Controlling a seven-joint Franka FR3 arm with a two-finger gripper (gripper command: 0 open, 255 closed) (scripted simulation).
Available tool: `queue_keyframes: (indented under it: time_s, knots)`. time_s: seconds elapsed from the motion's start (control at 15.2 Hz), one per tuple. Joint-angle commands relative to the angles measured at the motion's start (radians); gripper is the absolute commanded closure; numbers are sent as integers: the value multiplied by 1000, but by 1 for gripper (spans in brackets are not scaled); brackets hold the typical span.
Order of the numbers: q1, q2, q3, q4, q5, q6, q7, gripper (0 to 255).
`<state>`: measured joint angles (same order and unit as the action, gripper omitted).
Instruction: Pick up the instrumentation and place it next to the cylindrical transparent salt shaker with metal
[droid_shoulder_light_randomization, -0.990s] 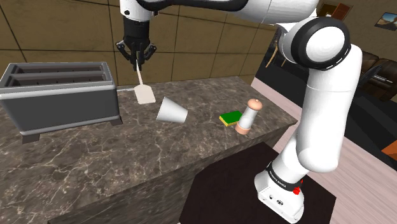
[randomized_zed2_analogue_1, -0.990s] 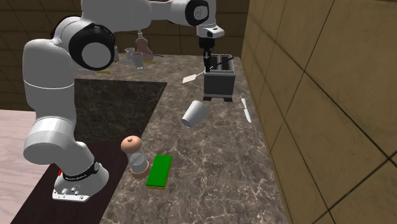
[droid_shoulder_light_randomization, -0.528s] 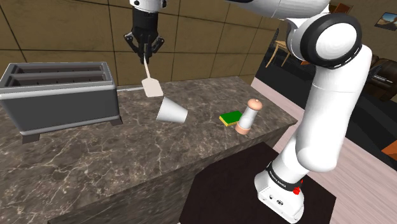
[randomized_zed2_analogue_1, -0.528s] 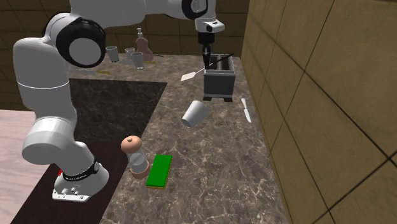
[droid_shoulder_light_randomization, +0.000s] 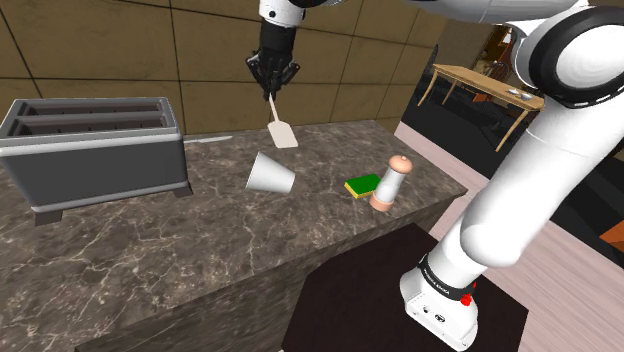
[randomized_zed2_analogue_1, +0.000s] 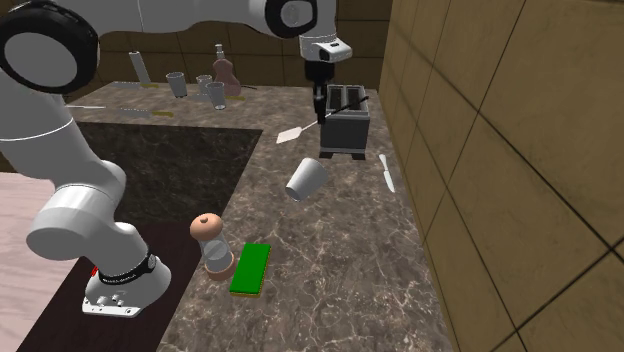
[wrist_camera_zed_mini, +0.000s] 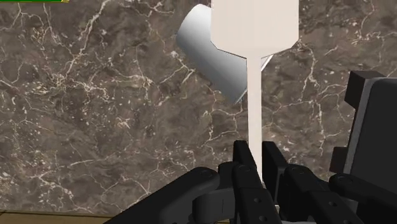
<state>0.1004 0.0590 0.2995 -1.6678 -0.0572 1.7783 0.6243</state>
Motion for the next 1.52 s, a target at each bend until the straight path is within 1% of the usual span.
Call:
queue_keyframes:
  time_s: [0.0,0.33,0.73,1.06,1.45]
  knots:
    - [-27,-60,-21,-76,21,21,-50,255]
    - [-79,-177,-83,-210,54,44,-172,255]
    - [-134,-286,-169,-328,67,56,-317,255]
    - [-179,-350,-247,-394,61,58,-437,255]
    - [-234,-393,-344,-436,40,57,-582,255]
